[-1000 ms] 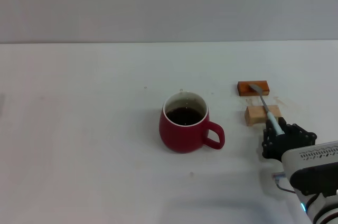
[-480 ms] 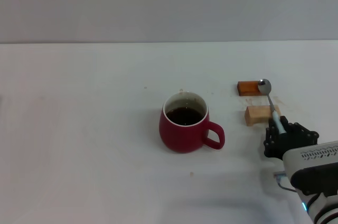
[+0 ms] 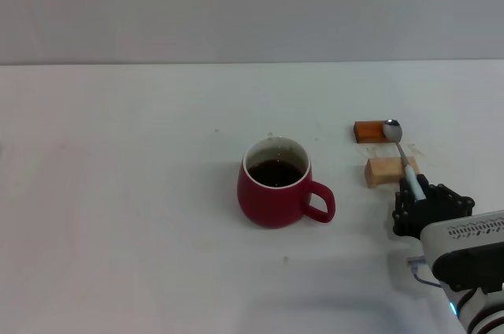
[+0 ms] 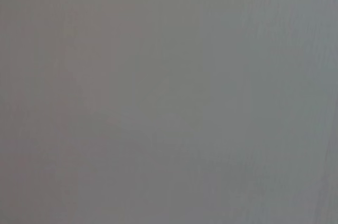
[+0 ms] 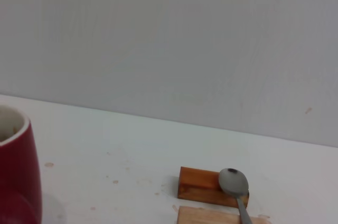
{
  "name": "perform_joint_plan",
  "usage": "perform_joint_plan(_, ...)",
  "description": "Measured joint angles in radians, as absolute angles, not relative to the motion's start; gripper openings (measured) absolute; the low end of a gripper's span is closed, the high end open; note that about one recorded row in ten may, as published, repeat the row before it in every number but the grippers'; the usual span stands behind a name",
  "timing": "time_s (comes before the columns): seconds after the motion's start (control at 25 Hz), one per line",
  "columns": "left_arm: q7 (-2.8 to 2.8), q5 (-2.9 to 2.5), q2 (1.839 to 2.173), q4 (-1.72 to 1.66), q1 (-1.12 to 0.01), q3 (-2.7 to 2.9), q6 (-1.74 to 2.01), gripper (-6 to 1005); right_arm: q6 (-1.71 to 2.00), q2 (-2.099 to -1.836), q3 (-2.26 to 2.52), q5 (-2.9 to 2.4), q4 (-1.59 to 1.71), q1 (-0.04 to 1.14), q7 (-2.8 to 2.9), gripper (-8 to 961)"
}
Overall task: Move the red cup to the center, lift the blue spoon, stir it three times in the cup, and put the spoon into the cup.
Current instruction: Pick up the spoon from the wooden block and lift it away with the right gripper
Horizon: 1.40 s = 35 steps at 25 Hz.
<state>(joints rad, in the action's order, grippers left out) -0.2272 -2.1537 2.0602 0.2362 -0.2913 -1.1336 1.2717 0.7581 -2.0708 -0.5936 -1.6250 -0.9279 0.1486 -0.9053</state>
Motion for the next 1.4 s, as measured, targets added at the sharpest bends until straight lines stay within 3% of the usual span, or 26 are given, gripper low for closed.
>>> perform_joint_plan(1.4, -0.233, -2.154, 2.059, 0.232, -0.294, -1.14, 1.27, 860, 0.765, -2.072, -0.594, -1.626, -0.924, 0.153, -0.909, 157)
